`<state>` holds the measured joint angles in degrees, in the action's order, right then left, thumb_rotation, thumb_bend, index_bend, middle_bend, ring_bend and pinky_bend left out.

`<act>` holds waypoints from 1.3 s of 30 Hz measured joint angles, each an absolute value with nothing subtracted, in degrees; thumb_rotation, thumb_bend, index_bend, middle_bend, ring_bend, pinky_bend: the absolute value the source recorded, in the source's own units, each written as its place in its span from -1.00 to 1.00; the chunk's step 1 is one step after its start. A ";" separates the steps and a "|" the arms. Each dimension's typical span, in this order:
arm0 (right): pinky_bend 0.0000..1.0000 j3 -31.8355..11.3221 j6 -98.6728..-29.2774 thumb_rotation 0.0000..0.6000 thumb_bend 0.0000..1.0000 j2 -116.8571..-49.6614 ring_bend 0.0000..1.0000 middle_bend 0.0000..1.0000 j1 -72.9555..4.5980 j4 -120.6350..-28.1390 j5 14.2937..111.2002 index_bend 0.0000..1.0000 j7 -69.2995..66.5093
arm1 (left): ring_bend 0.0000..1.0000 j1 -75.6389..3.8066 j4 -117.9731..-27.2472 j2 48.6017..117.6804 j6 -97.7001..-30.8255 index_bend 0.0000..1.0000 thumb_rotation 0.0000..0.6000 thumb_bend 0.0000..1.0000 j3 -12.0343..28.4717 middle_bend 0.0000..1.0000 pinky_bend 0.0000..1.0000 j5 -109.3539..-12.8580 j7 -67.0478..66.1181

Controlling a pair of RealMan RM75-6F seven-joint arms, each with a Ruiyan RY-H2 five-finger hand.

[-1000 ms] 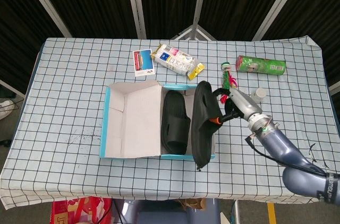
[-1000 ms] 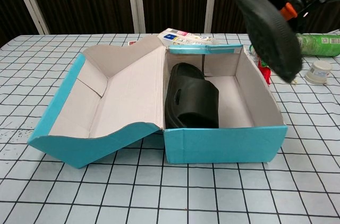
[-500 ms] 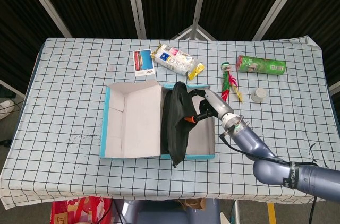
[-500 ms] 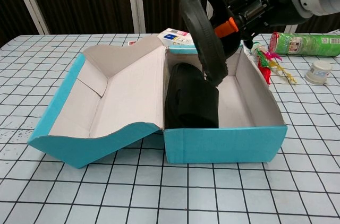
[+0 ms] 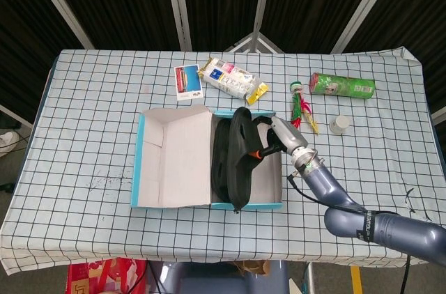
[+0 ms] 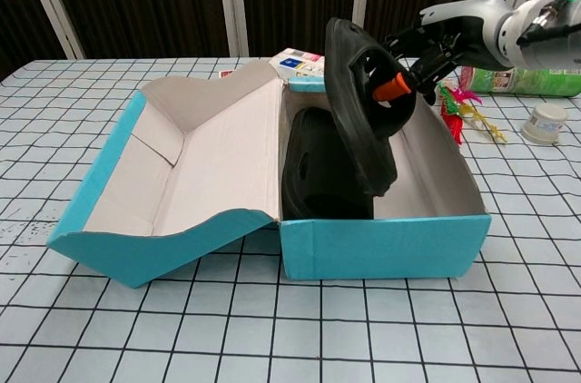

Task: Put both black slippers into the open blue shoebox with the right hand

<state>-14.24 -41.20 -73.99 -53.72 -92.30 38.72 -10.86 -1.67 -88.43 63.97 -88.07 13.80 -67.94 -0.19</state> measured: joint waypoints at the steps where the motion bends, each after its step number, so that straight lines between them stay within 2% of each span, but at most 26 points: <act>1: 0.27 -14.13 -40.82 1.00 -0.53 -74.23 0.42 -0.05 -53.48 -91.73 38.99 0.35 -11.01 | -0.94 -1.73 -88.44 64.04 -88.04 -0.76 1.00 -0.25 13.80 -0.87 -0.74 -67.89 -0.41; 13: 0.27 -14.43 -37.35 1.00 -0.51 -78.46 0.42 -0.05 -52.99 -84.70 39.93 0.35 -11.92 | -0.94 -1.92 -88.38 64.32 -87.95 -0.76 1.00 -0.25 13.90 -0.87 -0.74 -67.30 -1.25; 27: 0.27 -14.84 -34.27 1.00 -0.50 -83.73 0.42 -0.05 -51.33 -76.99 45.38 0.36 -14.56 | -0.94 -2.11 -88.24 64.52 -87.77 -0.76 1.00 -0.25 13.94 -0.87 -0.74 -67.00 -1.87; 39: 0.27 -13.97 -36.67 1.00 -0.50 -86.90 0.42 -0.05 -49.60 -73.15 50.42 0.36 -13.48 | -0.94 -2.25 -88.35 64.61 -87.69 -0.76 1.00 -0.25 13.78 -0.87 -0.74 -67.20 -2.19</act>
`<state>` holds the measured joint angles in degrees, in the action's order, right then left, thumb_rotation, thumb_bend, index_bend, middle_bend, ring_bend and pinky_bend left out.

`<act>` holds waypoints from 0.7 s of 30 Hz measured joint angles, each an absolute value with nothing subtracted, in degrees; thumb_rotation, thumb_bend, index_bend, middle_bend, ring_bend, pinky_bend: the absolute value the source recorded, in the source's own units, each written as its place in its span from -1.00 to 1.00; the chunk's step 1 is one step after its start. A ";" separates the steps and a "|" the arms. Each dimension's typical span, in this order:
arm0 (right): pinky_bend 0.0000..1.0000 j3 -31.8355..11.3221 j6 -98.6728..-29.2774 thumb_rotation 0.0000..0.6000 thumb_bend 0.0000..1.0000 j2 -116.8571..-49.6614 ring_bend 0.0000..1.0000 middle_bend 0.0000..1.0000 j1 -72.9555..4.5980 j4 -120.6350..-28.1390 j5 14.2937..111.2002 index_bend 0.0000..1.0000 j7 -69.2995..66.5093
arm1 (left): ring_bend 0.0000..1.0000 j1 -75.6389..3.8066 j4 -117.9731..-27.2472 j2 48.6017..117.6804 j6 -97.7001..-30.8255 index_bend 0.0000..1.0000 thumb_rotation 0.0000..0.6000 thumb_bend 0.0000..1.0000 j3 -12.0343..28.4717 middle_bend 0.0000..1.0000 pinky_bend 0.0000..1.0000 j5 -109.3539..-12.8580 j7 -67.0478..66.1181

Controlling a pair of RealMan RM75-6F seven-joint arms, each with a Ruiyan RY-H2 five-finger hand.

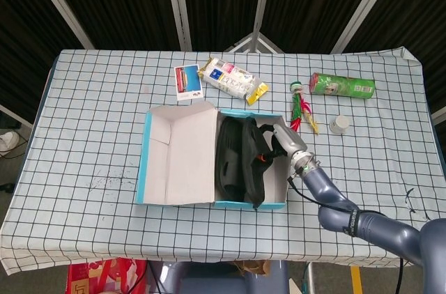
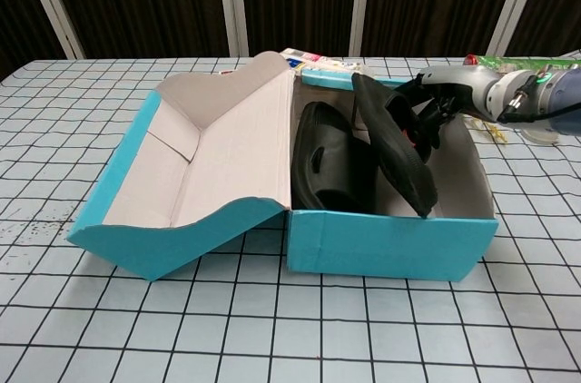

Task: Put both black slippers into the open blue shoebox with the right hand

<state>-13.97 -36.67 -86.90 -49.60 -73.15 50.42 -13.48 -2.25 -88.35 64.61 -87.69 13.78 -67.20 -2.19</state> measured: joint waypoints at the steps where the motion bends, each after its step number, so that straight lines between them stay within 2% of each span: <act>1: 0.27 -13.93 -37.05 1.00 -0.50 -87.25 0.42 -0.05 -49.46 -72.82 50.72 0.36 -13.28 | -0.94 -2.23 -88.37 64.60 -87.75 -0.76 1.00 -0.25 13.78 -0.87 -0.74 -67.22 -2.17; 21: 0.27 -11.39 -40.02 1.00 -0.50 -89.68 0.42 -0.05 -49.06 -70.60 48.73 0.39 -0.28 | -0.94 -2.33 -88.45 64.68 -87.72 -0.76 1.00 -0.25 13.64 -0.87 -0.74 -67.40 -2.43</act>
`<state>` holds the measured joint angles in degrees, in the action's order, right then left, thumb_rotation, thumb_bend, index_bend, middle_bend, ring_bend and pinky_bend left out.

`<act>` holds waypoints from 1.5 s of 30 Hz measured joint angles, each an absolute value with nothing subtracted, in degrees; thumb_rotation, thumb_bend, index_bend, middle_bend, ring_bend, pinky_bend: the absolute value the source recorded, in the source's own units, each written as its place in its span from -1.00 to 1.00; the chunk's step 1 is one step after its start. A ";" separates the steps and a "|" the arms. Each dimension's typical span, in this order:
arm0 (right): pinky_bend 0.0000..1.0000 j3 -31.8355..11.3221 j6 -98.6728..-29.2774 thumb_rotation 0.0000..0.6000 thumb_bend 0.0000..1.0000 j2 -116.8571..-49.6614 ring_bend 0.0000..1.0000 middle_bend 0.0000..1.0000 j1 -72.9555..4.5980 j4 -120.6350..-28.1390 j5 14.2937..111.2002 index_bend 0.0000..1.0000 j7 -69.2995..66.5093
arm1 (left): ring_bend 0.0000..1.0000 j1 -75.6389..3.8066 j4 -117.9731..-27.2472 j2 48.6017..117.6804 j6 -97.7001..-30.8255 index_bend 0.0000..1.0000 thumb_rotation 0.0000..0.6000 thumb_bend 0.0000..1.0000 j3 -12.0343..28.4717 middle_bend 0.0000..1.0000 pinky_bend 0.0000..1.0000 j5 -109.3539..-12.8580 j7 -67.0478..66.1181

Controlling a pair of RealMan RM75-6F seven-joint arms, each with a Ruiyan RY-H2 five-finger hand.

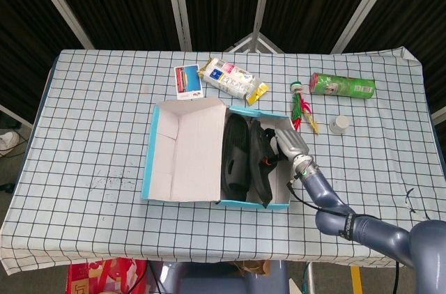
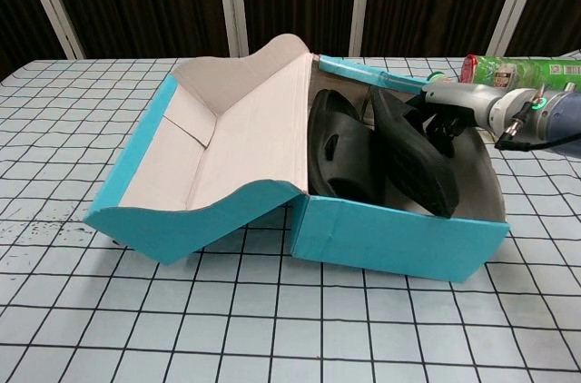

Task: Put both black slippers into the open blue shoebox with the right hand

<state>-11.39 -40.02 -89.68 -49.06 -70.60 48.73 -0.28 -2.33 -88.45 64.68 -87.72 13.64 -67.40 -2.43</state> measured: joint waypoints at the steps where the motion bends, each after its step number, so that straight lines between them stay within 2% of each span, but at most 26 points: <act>1: 0.27 -11.24 -40.23 1.00 -0.50 -89.63 0.42 -0.05 -49.13 -70.86 48.35 0.39 0.70 | -0.94 -2.33 -88.45 64.67 -87.72 -0.76 1.00 -0.25 13.64 -0.87 -0.74 -67.42 -2.39; 7: 0.27 -10.76 -41.69 1.00 -0.50 -89.24 0.42 -0.05 -49.68 -73.36 45.49 0.39 5.79 | -0.94 -2.16 -88.49 64.51 -87.91 -0.76 1.00 -0.25 13.70 -0.87 -0.74 -67.46 -1.89; 11: 0.27 -11.00 -42.43 1.00 -0.50 -88.85 0.42 -0.06 -49.98 -75.07 43.87 0.21 7.66 | -0.94 -2.17 -88.46 64.46 -87.79 -0.76 1.00 -0.25 13.65 -0.87 -0.74 -67.56 -1.72; 23: 0.27 -12.21 -44.92 1.00 -0.50 -88.07 0.37 -0.36 -51.65 -79.06 36.80 -0.17 13.52 | -0.94 -2.08 -88.44 64.31 -87.79 -0.76 1.00 -0.25 13.67 -0.87 -0.74 -67.67 -1.06; 35: 0.27 -12.79 -47.22 1.00 -0.50 -85.78 0.35 -0.57 -54.27 -83.61 28.57 -0.42 20.37 | -0.94 -2.05 -88.39 64.10 -87.45 -0.76 1.00 -0.25 13.68 -0.87 -0.74 -67.67 -0.23; 45: 0.27 -11.54 -49.01 1.00 -0.50 -80.65 0.35 -0.67 -57.89 -89.66 20.04 -0.49 29.01 | -0.94 -1.94 -88.24 63.80 -87.18 -0.76 1.00 -0.25 13.70 -0.87 -0.74 -67.71 1.02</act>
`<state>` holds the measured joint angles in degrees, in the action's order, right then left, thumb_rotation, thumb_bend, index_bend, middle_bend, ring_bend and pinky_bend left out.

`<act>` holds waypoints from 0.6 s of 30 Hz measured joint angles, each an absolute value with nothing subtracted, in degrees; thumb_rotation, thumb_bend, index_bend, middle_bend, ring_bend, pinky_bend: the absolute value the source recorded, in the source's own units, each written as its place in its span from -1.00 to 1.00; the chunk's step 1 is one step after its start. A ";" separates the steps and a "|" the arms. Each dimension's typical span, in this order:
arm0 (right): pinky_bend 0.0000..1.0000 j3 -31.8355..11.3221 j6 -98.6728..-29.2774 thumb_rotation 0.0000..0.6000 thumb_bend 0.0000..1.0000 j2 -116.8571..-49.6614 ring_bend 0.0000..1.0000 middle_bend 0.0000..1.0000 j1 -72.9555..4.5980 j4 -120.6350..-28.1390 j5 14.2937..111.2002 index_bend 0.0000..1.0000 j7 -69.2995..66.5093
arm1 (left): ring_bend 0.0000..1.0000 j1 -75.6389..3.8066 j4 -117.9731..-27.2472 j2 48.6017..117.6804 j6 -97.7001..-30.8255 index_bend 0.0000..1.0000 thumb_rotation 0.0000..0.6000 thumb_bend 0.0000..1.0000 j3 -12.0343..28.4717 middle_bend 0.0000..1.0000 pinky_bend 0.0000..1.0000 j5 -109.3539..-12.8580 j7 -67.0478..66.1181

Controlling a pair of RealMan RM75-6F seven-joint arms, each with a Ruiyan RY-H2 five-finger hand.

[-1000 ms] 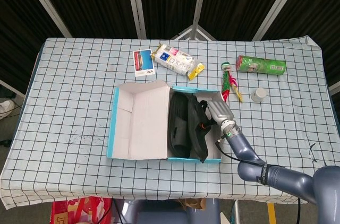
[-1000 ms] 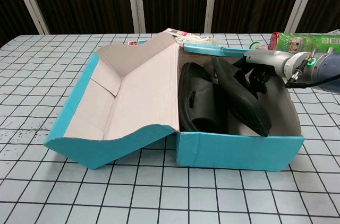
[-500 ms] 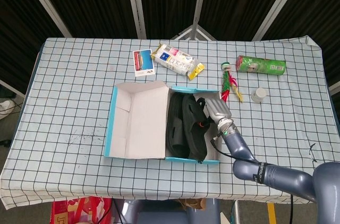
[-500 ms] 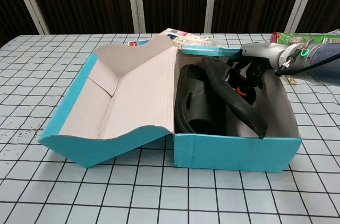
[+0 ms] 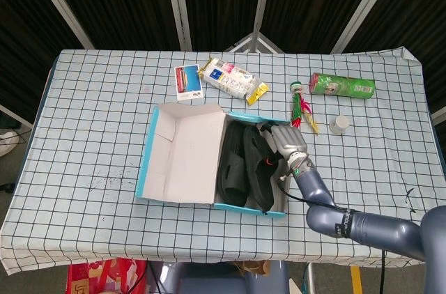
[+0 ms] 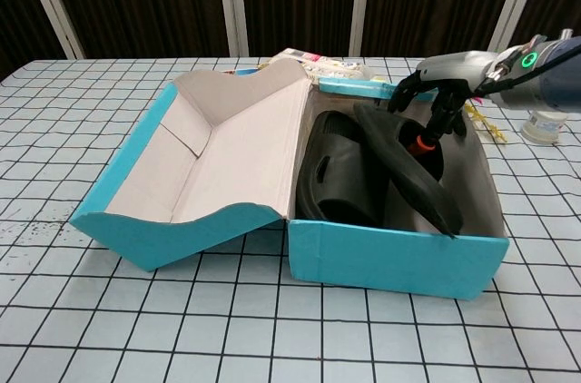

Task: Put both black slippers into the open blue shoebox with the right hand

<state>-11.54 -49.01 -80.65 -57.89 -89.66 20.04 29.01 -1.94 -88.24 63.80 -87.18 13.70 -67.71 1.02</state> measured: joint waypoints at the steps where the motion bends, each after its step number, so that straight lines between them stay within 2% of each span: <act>1: 0.27 -11.31 -49.27 1.00 -0.50 -79.99 0.35 -0.68 -58.31 -90.36 19.06 -0.49 30.02 | -0.94 -1.91 -88.21 63.76 -87.17 -0.76 1.00 -0.25 13.72 -0.87 -0.74 -67.69 1.18; 8: 0.27 -9.94 -52.68 1.00 -0.50 -73.88 0.35 -0.68 -61.52 -97.81 10.83 -0.49 36.55 | -0.94 -2.00 -87.98 63.56 -86.38 -0.76 1.00 -0.25 13.63 -0.87 -0.74 -67.68 2.00; 18: 0.27 -10.37 -56.70 1.00 -0.50 -66.44 0.35 -0.67 -63.28 -107.28 6.63 -0.48 38.95 | -0.94 -2.19 -87.86 63.40 -85.65 -0.76 1.00 -0.25 13.48 -0.87 -0.74 -67.77 2.70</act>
<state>-10.37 -56.70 -66.44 -63.28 -107.28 6.63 38.95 -2.19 -87.86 63.40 -85.65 13.48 -67.77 2.70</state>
